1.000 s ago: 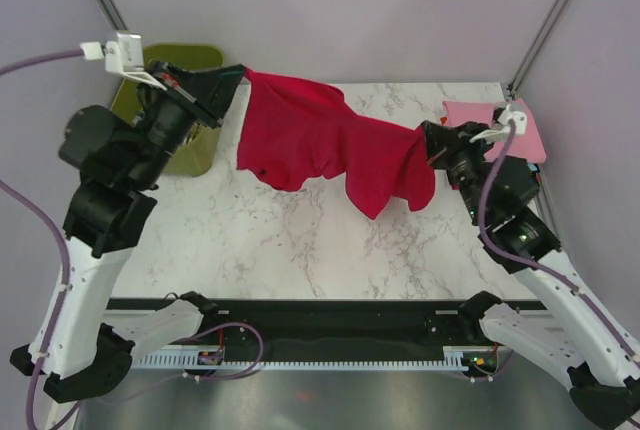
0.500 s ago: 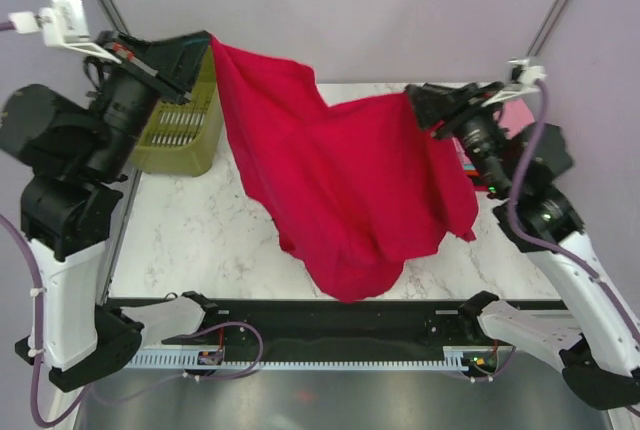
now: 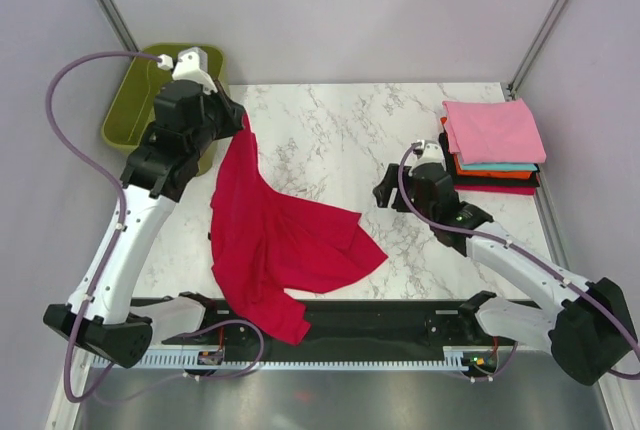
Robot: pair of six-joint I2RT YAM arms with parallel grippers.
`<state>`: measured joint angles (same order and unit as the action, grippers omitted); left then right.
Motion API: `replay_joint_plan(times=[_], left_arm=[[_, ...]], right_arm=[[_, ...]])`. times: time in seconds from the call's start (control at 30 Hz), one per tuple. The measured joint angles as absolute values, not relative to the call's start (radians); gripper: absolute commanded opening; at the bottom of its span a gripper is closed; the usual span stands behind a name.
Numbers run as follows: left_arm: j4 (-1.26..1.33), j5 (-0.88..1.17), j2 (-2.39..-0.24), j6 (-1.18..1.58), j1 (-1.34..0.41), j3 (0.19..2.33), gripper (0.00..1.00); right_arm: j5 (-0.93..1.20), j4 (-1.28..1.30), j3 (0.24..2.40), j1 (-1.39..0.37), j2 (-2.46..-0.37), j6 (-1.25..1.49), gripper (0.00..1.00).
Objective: Fold and stack the t-shirts
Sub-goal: Flatten the tshirt out
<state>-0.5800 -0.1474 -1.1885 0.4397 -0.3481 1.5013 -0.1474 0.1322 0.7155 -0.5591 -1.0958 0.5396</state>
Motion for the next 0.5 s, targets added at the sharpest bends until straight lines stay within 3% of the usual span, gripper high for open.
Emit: replay_joint_plan(times=[0.27, 0.5], left_arm=[[-0.591, -0.149, -1.190, 0.436, -0.313, 1.337, 0.02], [-0.582, -0.155, -1.135, 0.417, -0.307, 1.322, 0.02]], right_arm=[[-0.138, 0.039, 0.668, -0.558, -1.283, 0.554, 0.58], [-0.059, -0.004, 0.741, -0.558, -1.503, 0.556, 0.60]])
